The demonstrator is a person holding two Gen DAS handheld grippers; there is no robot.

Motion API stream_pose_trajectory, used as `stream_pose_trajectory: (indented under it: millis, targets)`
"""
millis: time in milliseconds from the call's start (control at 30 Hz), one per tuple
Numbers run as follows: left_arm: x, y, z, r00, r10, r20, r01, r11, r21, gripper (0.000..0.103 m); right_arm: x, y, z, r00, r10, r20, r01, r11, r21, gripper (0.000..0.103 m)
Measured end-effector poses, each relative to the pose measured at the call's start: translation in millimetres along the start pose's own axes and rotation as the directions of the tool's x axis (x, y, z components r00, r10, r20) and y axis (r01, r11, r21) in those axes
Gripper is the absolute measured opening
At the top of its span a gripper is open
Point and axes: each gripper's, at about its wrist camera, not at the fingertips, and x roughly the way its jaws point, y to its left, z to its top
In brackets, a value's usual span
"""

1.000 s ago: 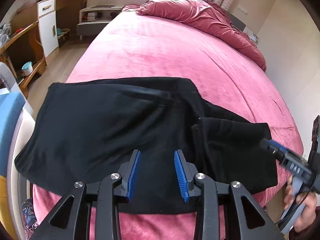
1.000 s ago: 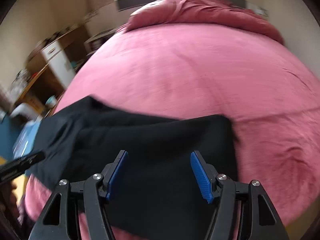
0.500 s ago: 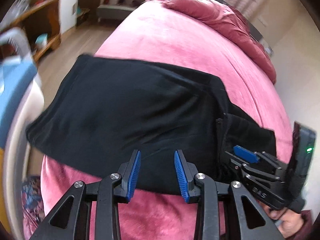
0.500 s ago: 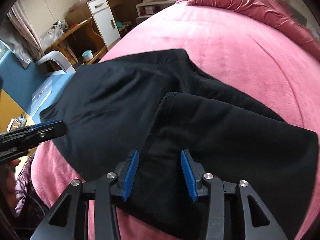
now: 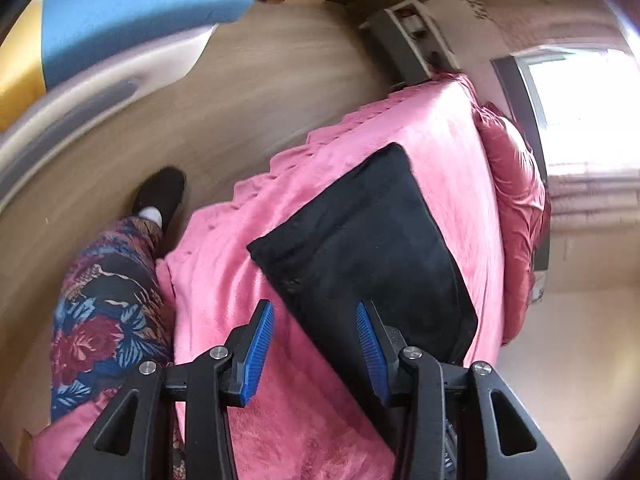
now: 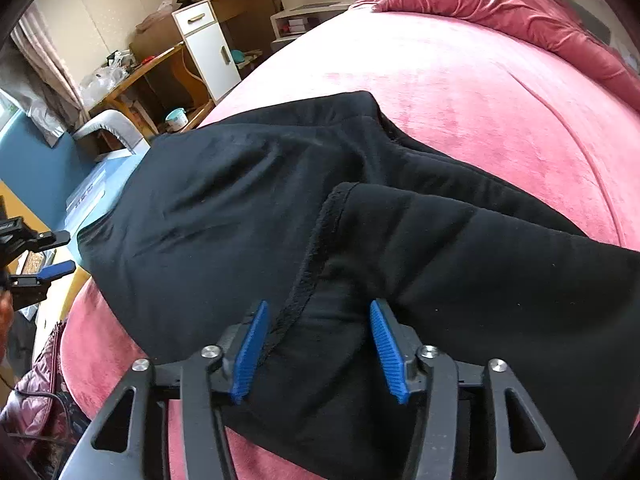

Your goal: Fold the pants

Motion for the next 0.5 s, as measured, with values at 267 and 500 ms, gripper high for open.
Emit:
stream_pose_trajectory:
  millis: [267, 500]
  targets:
    - [34.4, 3.4, 7.0, 0.999, 0.049, -0.018, -0.049, 0.998, -0.040, 0.042, 2.7, 8.6, 2.6, 1.000, -0.002, -0.001, 0.002, 1.000, 0.001, 0.058]
    - [33.3, -13.6, 8.4, 0.993, 0.094, 0.072, -0.099, 0.993, 0.064, 0.017, 3.8, 11.3, 3.8, 1.000, -0.006, -0.004, 0.006, 1.000, 0.002, 0.061]
